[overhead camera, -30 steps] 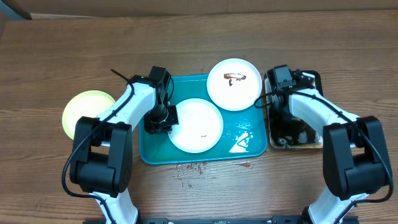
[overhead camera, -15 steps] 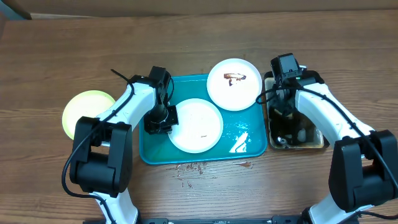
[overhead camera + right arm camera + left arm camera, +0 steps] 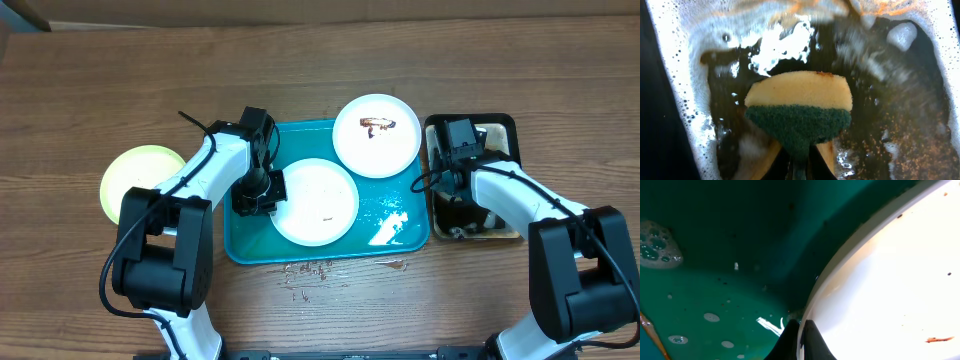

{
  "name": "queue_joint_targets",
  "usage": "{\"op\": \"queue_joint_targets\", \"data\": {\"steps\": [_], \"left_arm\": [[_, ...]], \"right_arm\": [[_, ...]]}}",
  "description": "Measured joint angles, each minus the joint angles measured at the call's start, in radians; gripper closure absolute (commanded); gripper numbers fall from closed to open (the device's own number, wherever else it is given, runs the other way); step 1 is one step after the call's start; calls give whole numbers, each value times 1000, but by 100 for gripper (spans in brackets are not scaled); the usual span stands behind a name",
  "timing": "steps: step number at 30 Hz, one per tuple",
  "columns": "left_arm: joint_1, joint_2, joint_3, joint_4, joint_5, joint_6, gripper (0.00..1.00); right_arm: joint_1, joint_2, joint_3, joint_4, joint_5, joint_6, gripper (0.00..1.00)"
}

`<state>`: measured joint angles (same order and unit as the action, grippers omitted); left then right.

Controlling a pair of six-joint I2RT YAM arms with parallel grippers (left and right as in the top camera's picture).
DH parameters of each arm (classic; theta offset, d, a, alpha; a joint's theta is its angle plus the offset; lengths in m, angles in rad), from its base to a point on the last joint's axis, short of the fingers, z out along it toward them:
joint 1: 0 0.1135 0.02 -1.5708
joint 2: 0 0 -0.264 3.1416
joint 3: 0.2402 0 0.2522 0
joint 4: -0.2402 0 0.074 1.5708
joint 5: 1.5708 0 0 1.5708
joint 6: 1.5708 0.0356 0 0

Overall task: Clean dirty plates on tray and stack at the side
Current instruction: 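Dip the sponge into the basin with the right gripper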

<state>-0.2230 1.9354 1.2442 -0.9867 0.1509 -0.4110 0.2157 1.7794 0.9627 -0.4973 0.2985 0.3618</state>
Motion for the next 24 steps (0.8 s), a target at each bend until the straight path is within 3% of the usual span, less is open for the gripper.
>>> {"op": "queue_joint_targets", "data": {"steps": [9, 16, 24], "left_arm": [[0, 0, 0, 0, 0, 0, 96], [0, 0, 0, 0, 0, 0, 96], [0, 0, 0, 0, 0, 0, 96]], "right_arm": [[0, -32, 53, -92, 6, -12, 96], [0, -119, 130, -133, 21, -112, 96], [0, -98, 63, -90, 3, -143, 96]]}}
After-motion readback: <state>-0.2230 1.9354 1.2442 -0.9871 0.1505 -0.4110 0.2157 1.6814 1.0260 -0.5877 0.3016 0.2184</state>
